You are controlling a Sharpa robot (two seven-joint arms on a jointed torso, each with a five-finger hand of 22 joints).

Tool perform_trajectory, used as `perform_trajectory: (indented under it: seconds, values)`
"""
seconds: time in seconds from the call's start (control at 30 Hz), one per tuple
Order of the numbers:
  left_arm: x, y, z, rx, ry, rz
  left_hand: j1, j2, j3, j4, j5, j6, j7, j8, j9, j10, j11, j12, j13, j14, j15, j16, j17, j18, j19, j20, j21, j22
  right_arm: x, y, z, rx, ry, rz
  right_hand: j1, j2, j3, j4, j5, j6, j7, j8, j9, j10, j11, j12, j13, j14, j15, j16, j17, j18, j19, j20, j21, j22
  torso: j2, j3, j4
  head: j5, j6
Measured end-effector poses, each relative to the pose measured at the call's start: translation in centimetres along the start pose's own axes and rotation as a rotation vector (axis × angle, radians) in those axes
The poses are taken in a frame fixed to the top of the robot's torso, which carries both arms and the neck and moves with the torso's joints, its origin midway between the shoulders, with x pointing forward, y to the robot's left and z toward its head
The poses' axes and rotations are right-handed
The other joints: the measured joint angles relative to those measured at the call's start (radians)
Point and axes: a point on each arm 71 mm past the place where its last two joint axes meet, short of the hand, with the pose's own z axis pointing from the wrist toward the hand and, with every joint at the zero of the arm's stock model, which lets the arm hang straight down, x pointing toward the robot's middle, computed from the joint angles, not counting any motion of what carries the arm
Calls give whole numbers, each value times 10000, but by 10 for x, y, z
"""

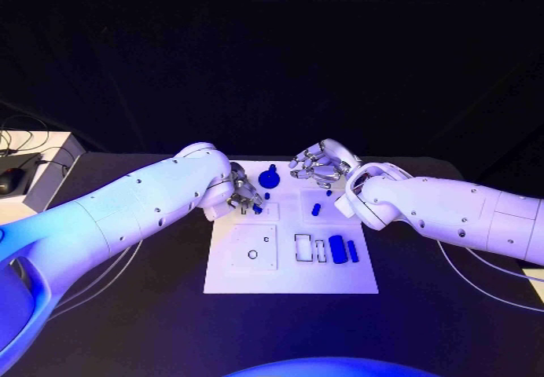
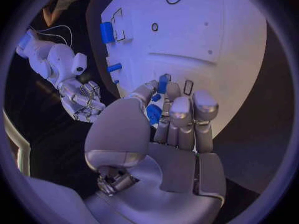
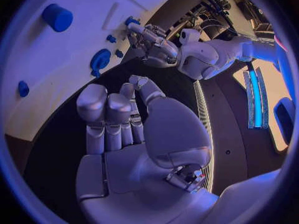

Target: Assemble the parts on the task board

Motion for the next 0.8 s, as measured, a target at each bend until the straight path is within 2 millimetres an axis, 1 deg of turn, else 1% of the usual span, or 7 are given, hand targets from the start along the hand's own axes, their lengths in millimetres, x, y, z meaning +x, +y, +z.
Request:
perform_trajectory:
  seconds: [0.23,0.4,0.53,0.6,0.63,0.67,0.8]
  values:
    - [1,6,-6,96,-34,-54,-5,-4,69,68,65,4,4,0,-1,37,36,-54,41,0,0,43,12,-5,35,-35,87,49,-1,-1,-1,22,-9,-20,0,0,0,0,0,0,-1,0,0,1,1,0,0,0,0,0,0,0,0,0,0,-1,-11,1,10,-8,5]
    - [2,6,-8,189,-100,-183,-108,-107,236,233,69,20,20,0,-1,37,36,-125,142,1,1,51,19,-7,36,-35,116,62,-2,-2,-1,43,-23,-34,0,0,0,0,0,-4,-6,0,0,1,1,0,0,0,0,0,-1,0,0,0,0,-1,-12,-6,12,-9,5]
    - [2,7,-10,237,-241,-348,-109,-108,250,246,70,37,37,0,-1,37,36,-150,179,1,1,51,19,-7,35,-35,116,62,-2,-2,-2,45,-24,-37,0,0,0,0,0,-14,-17,0,0,1,1,0,0,0,0,0,-1,0,0,0,0,-2,-8,-11,12,14,9]
    - [1,7,-10,254,-338,-440,-172,-168,268,245,70,38,38,0,0,38,36,-150,211,2,2,51,18,-8,56,-56,116,61,-2,-3,-2,44,-23,-38,0,0,0,0,0,-14,-17,0,0,1,1,0,0,0,0,0,-1,0,0,0,0,-2,-2,-11,12,17,16]
    - [1,7,-10,264,-402,-497,-177,-171,328,305,70,39,39,0,0,38,35,-150,221,3,3,51,18,-14,70,-70,116,61,-2,-3,-2,44,-23,-39,0,0,0,0,0,-14,-17,0,0,1,1,0,0,0,0,0,-1,0,0,0,0,-2,0,-10,12,18,17]
    - [1,7,-10,270,-449,-539,-178,-171,341,318,70,39,39,0,0,38,36,-150,223,3,3,51,18,-72,71,-70,116,61,-2,-3,-2,44,-23,-40,0,0,0,0,0,-14,-17,0,0,1,1,0,0,0,0,0,-1,0,0,0,0,-2,3,-11,11,20,18]
    - [1,6,-10,296,-607,-693,-245,-158,343,319,70,51,51,0,0,74,70,-150,265,4,4,51,18,-74,71,-71,116,76,-2,-3,-2,45,-19,-41,0,0,0,0,0,-14,-18,0,0,2,2,0,0,0,0,0,-2,0,0,0,0,-3,9,-11,5,28,20]
